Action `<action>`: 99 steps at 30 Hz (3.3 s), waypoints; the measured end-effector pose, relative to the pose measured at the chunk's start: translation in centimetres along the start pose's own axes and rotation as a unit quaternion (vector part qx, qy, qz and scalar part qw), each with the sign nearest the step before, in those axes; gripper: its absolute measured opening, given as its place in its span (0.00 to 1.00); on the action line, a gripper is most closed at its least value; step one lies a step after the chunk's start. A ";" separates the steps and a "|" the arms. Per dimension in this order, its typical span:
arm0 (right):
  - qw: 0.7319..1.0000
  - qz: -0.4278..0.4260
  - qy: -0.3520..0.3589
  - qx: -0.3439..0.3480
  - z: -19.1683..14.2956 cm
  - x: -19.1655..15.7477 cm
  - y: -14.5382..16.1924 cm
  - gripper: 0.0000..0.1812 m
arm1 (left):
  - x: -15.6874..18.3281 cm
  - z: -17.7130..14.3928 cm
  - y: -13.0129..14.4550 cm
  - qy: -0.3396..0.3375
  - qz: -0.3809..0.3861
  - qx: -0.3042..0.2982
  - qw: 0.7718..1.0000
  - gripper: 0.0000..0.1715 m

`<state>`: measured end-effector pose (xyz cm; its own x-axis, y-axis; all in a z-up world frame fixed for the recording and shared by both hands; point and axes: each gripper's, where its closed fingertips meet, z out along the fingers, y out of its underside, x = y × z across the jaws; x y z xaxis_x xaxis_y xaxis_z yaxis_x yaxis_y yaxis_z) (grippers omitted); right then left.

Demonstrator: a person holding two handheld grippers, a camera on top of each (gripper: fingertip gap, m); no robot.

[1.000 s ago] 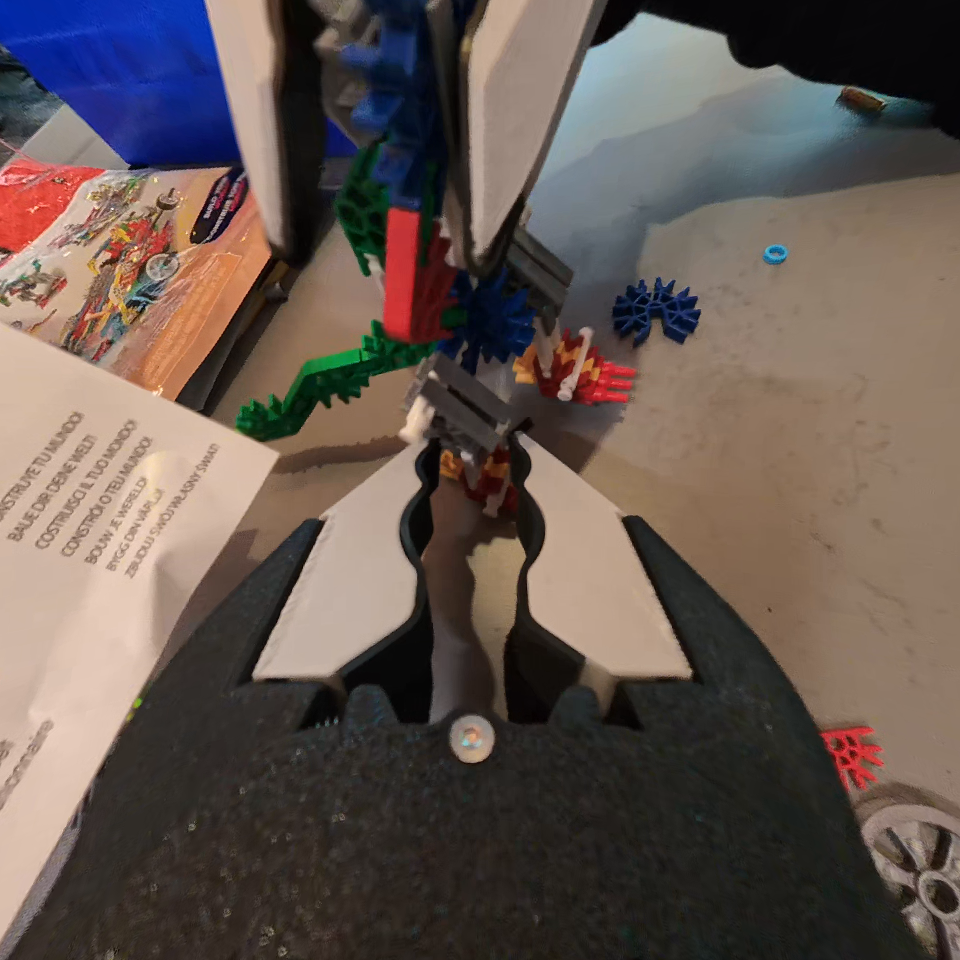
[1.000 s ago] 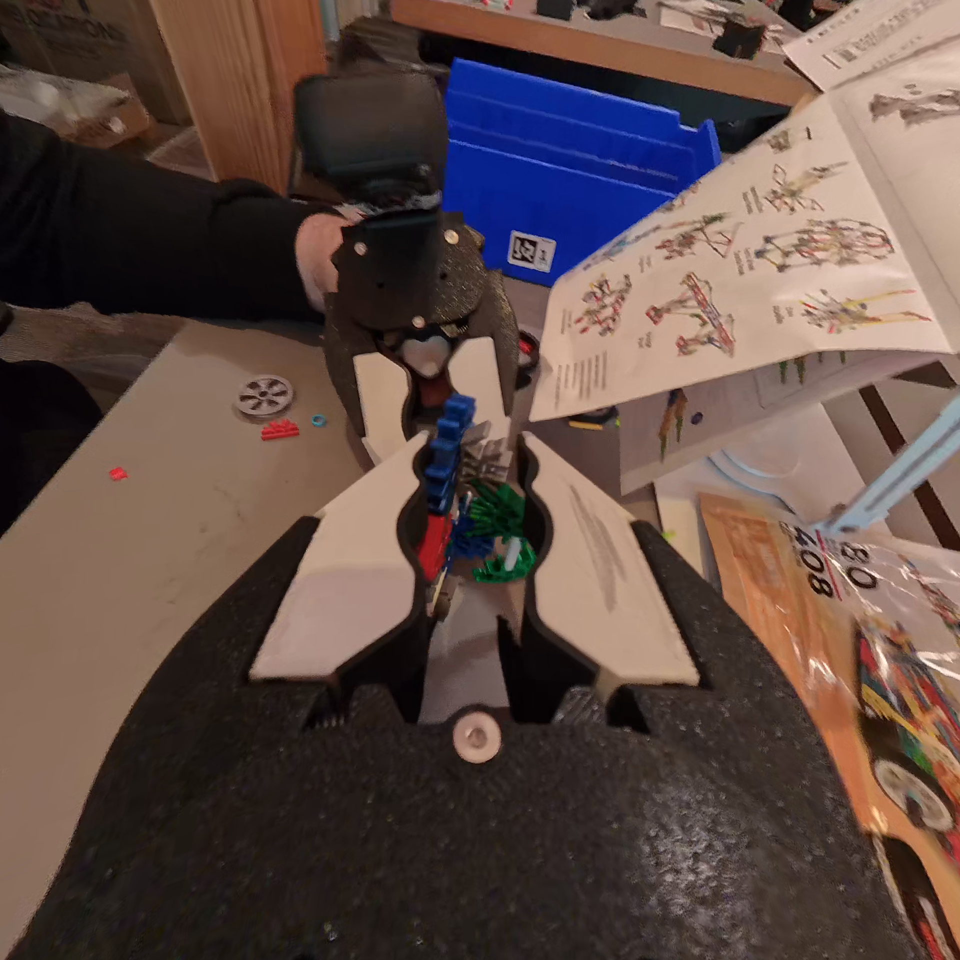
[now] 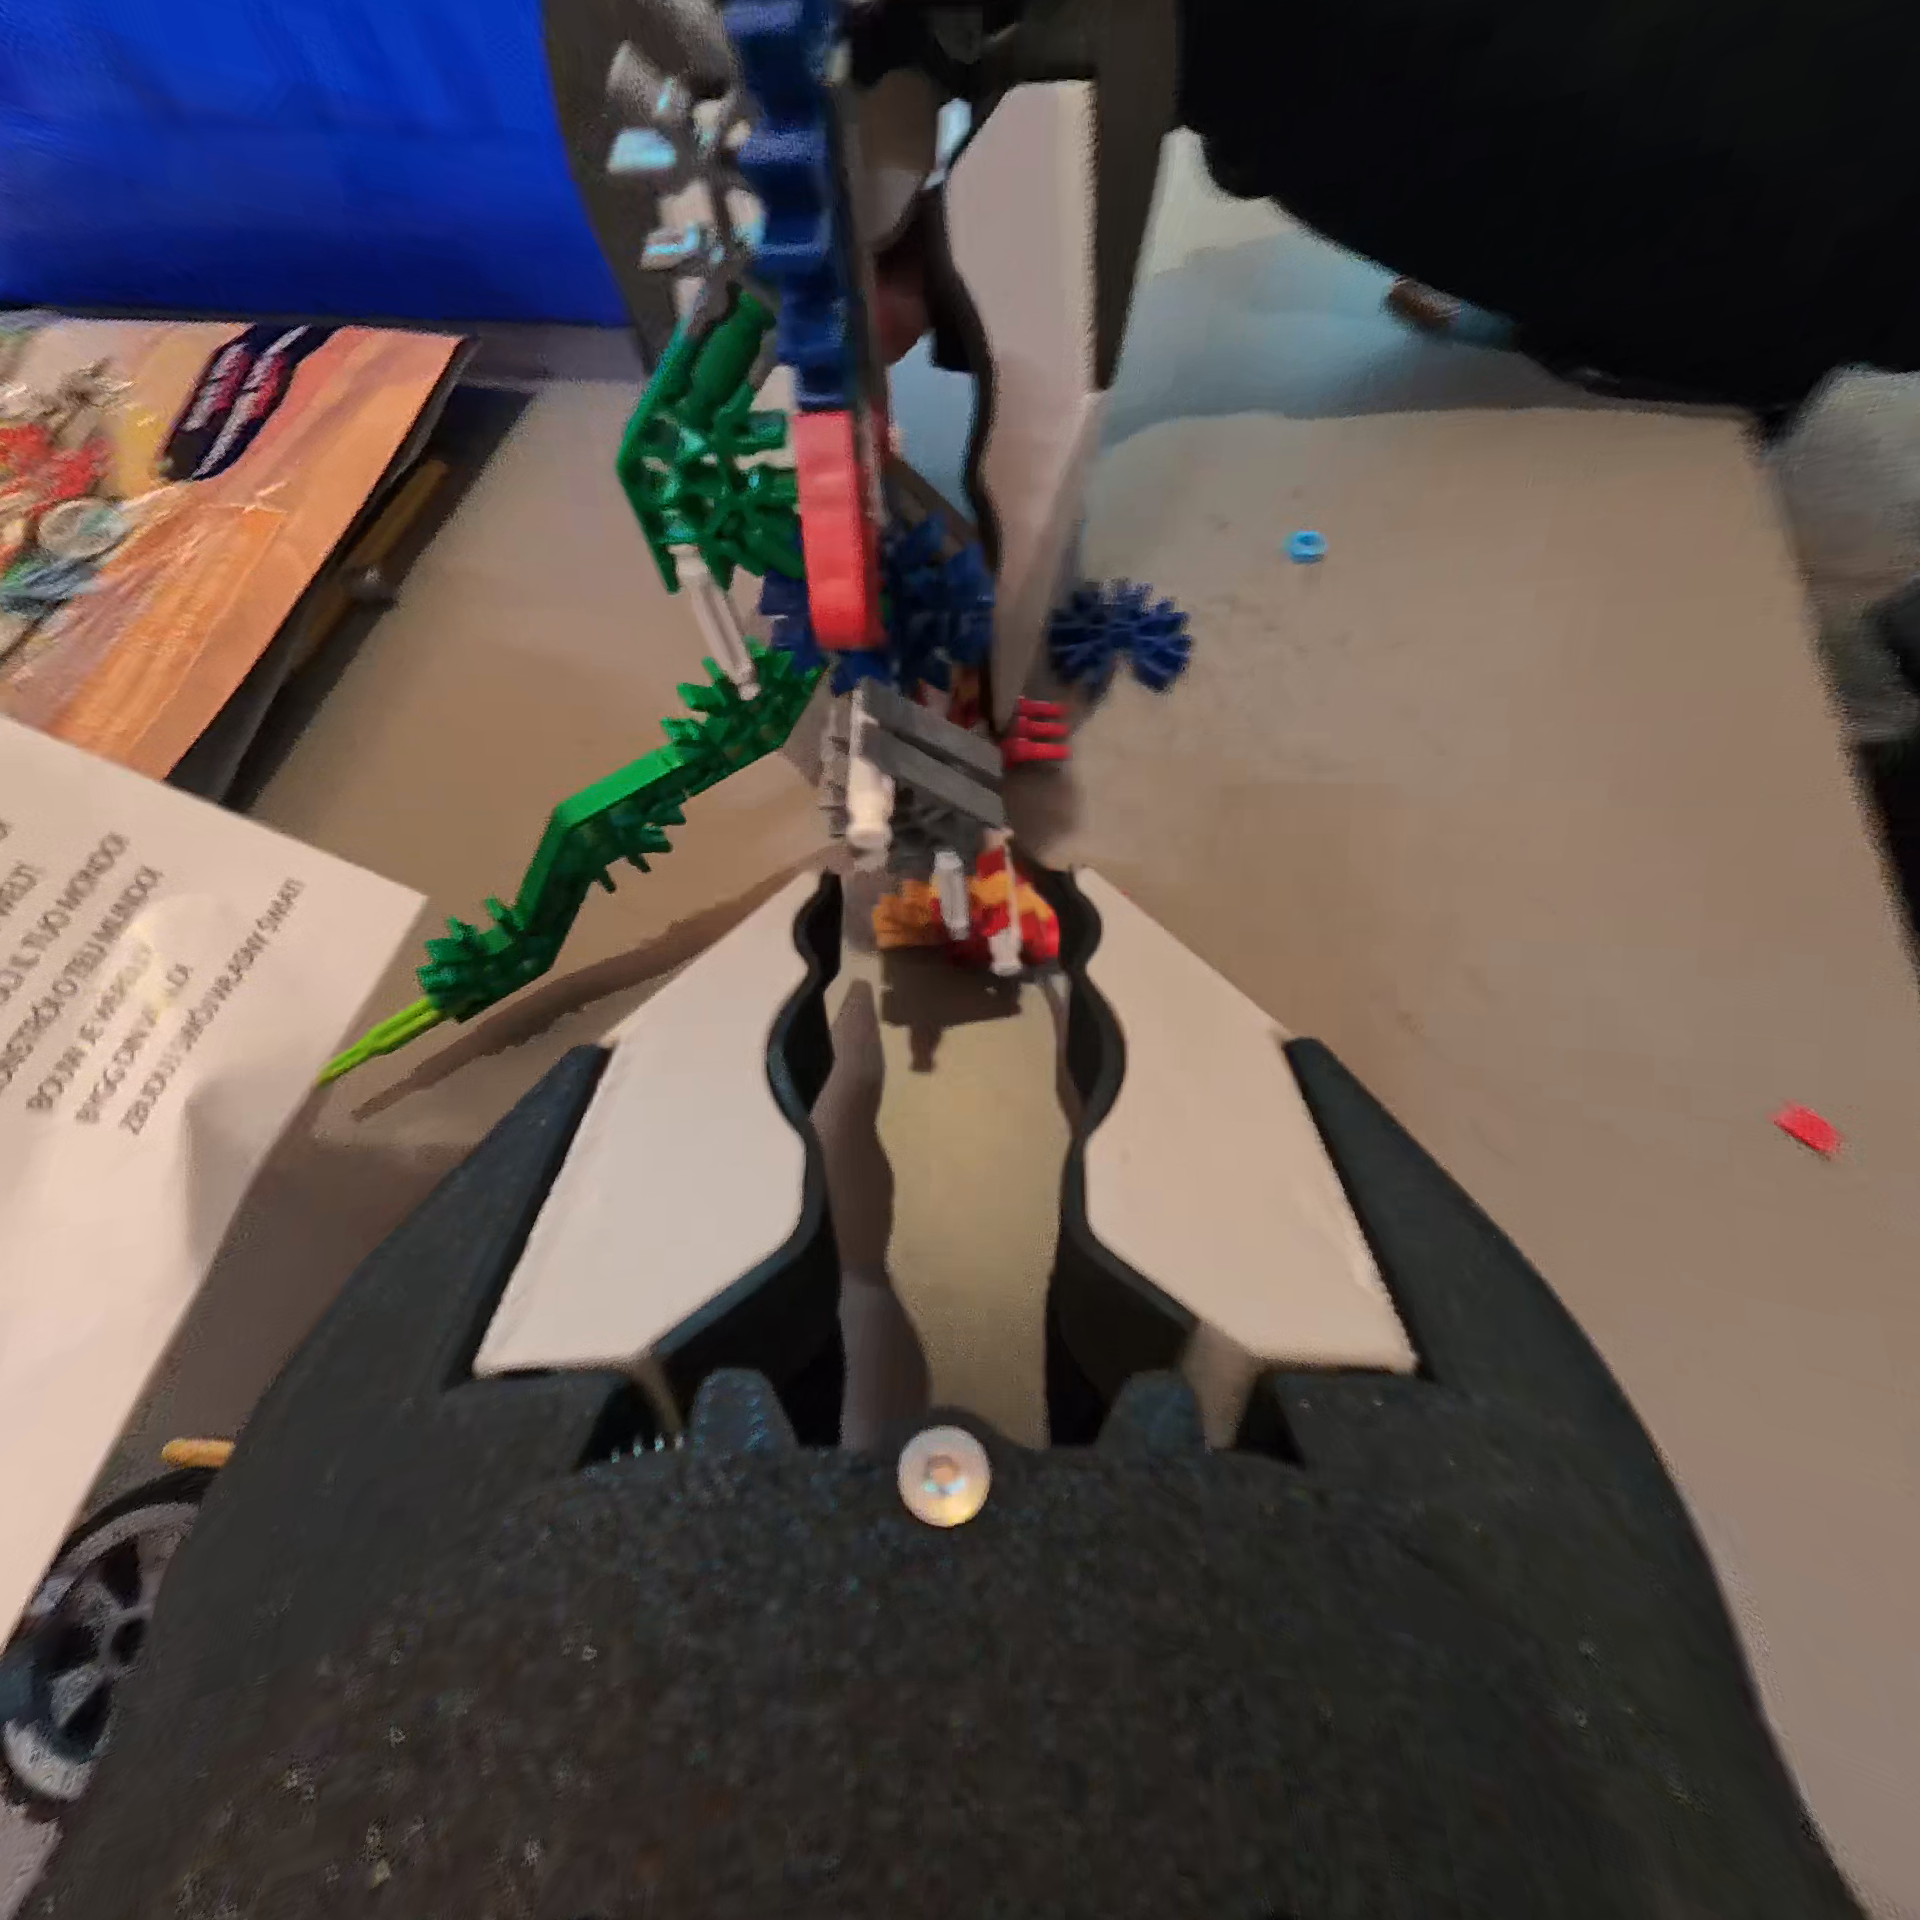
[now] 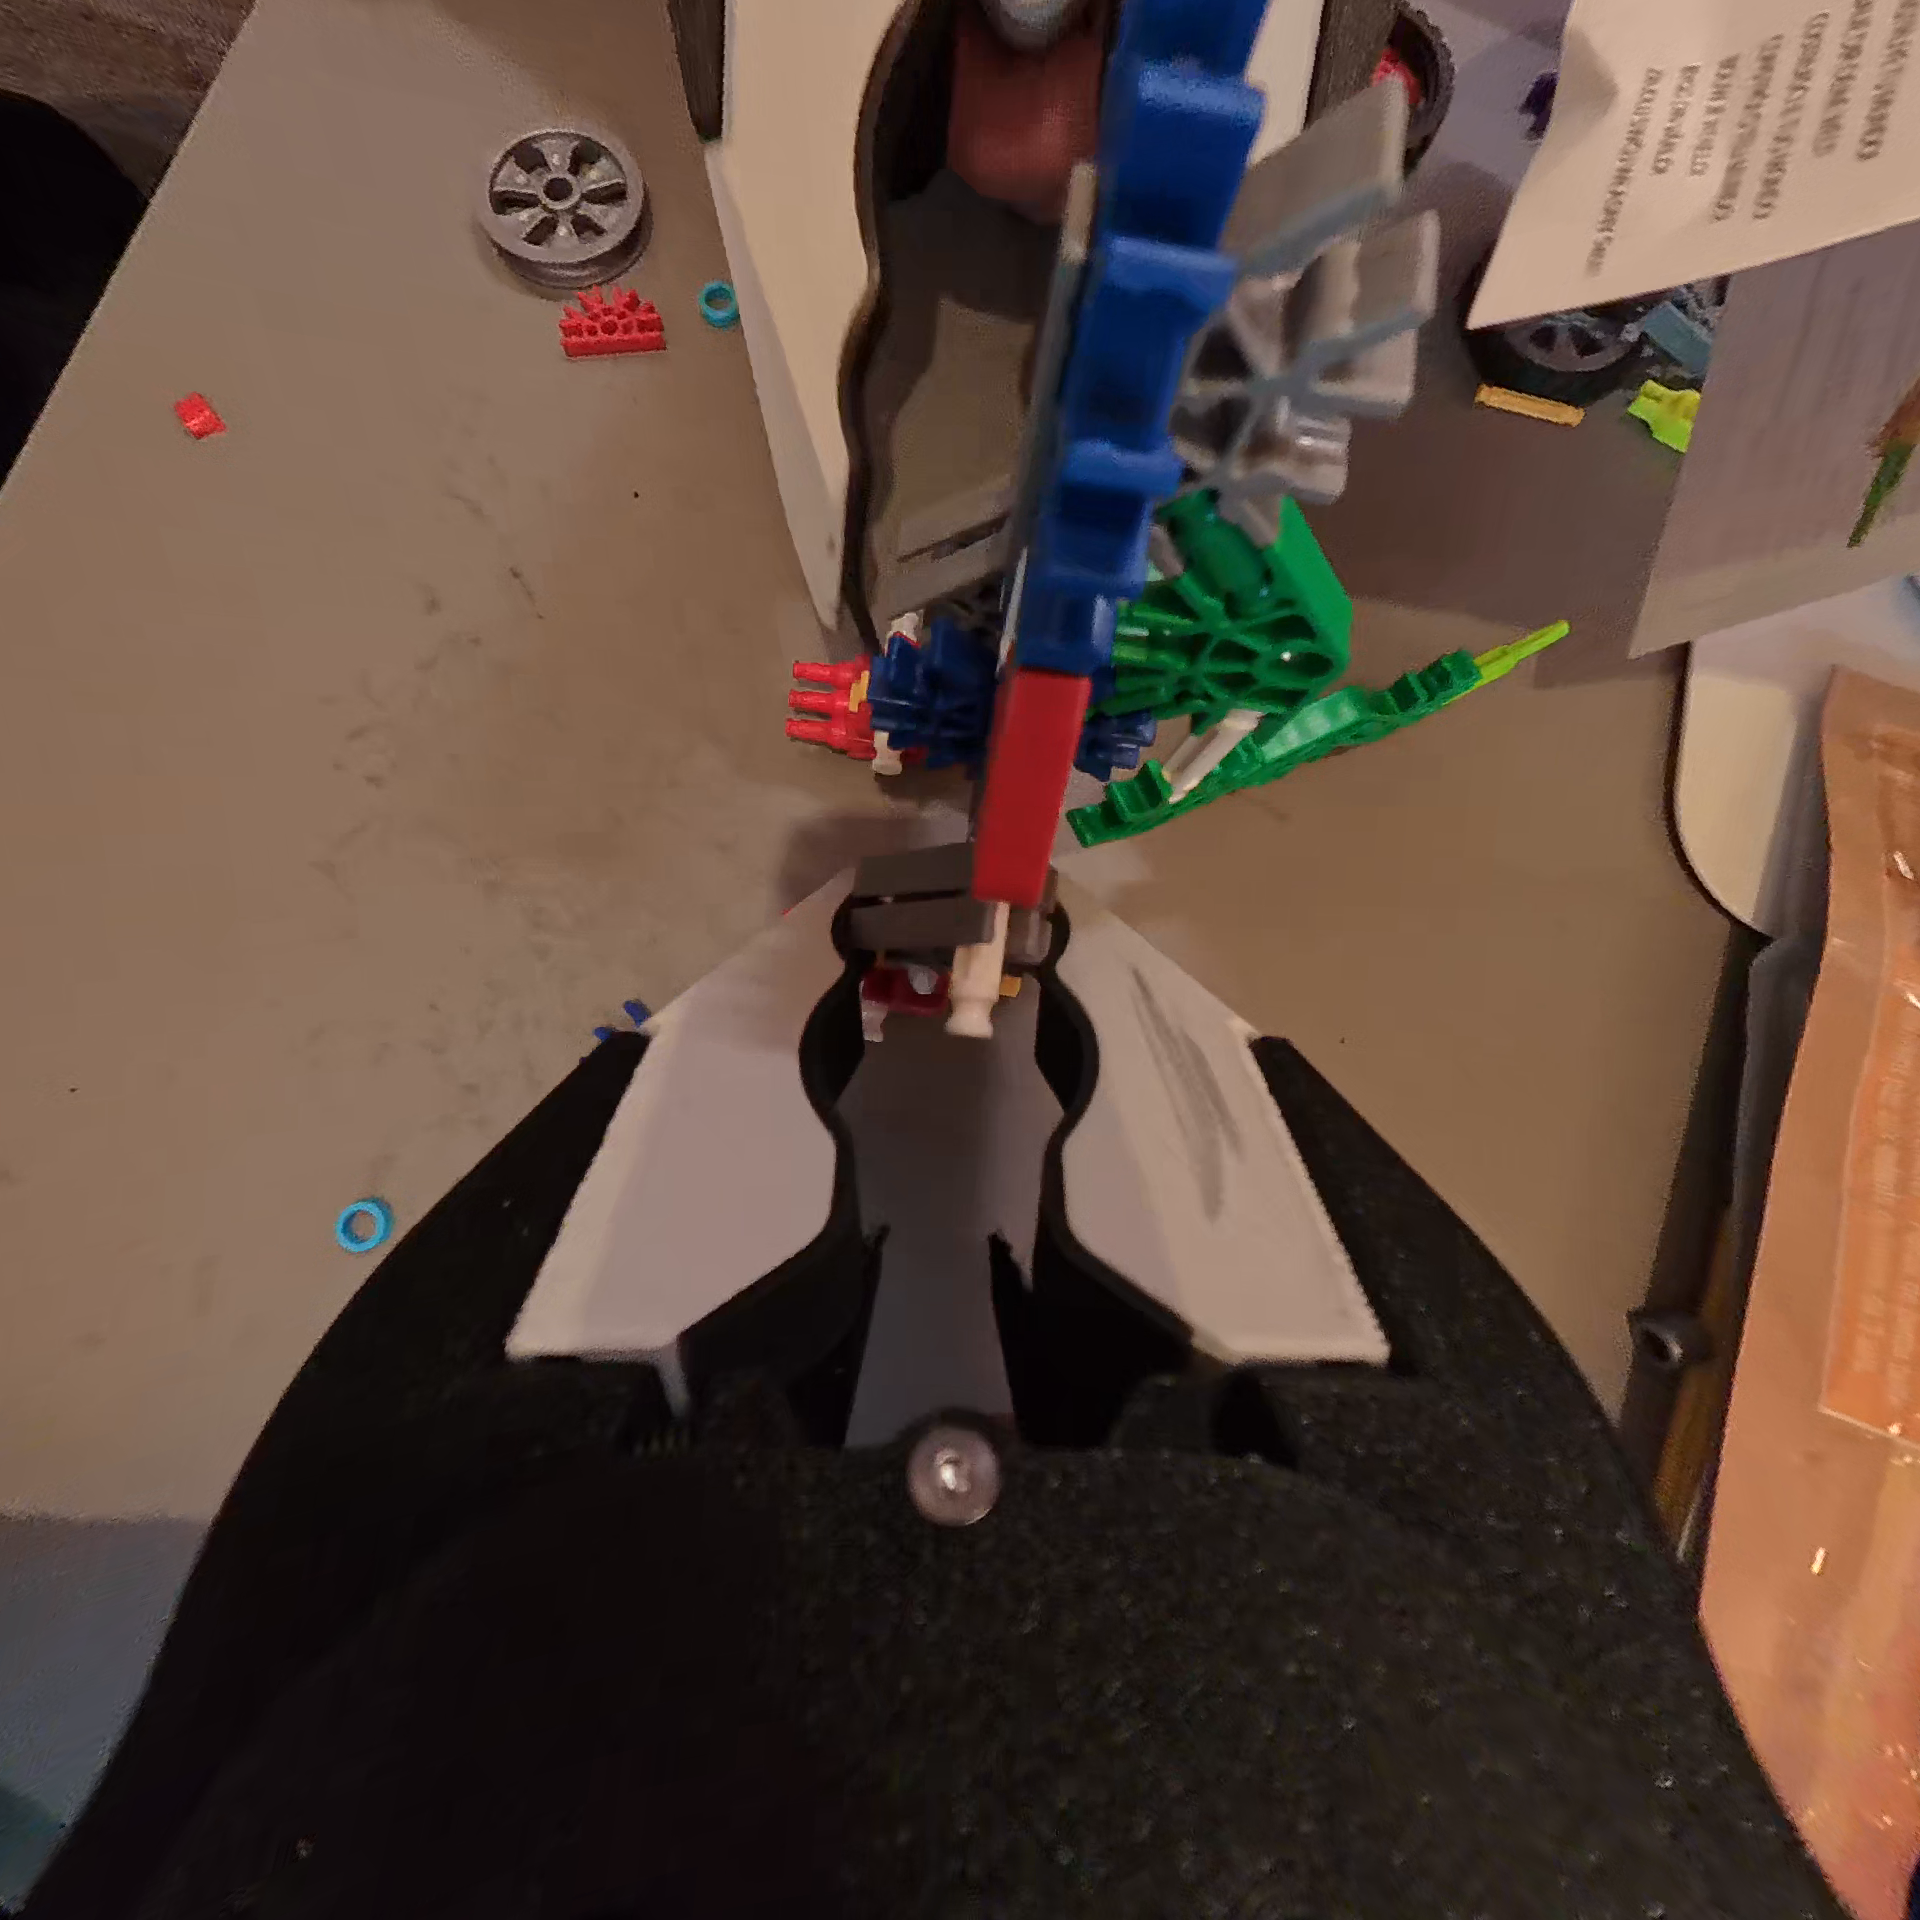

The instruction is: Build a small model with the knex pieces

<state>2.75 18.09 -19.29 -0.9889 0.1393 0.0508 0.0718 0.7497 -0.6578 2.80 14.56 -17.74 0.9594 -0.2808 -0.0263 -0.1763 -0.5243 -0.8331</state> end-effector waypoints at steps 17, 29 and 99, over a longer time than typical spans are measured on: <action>0.996 -0.064 -0.059 0.011 3.1 -3.6 -3.7 0.15 | -4.9 -3.3 3.7 -0.085 -0.001 -0.026 0.996 0.08; 0.995 -0.075 -0.065 0.005 3.7 -4.3 -4.5 0.15 | -4.9 -1.2 3.2 -0.059 0.025 -0.053 0.997 0.11; 1.000 -0.008 0.013 -0.001 2.6 -0.5 -4.3 0.21 | -1.6 -4.2 3.6 -0.024 0.030 -0.045 0.998 0.21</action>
<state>2.61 13.09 -18.46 -0.9864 0.1434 0.0803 0.0561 0.7528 -0.6558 -0.33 9.72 -18.36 0.9554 -0.2766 -0.1033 -0.2513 -0.5784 -0.7761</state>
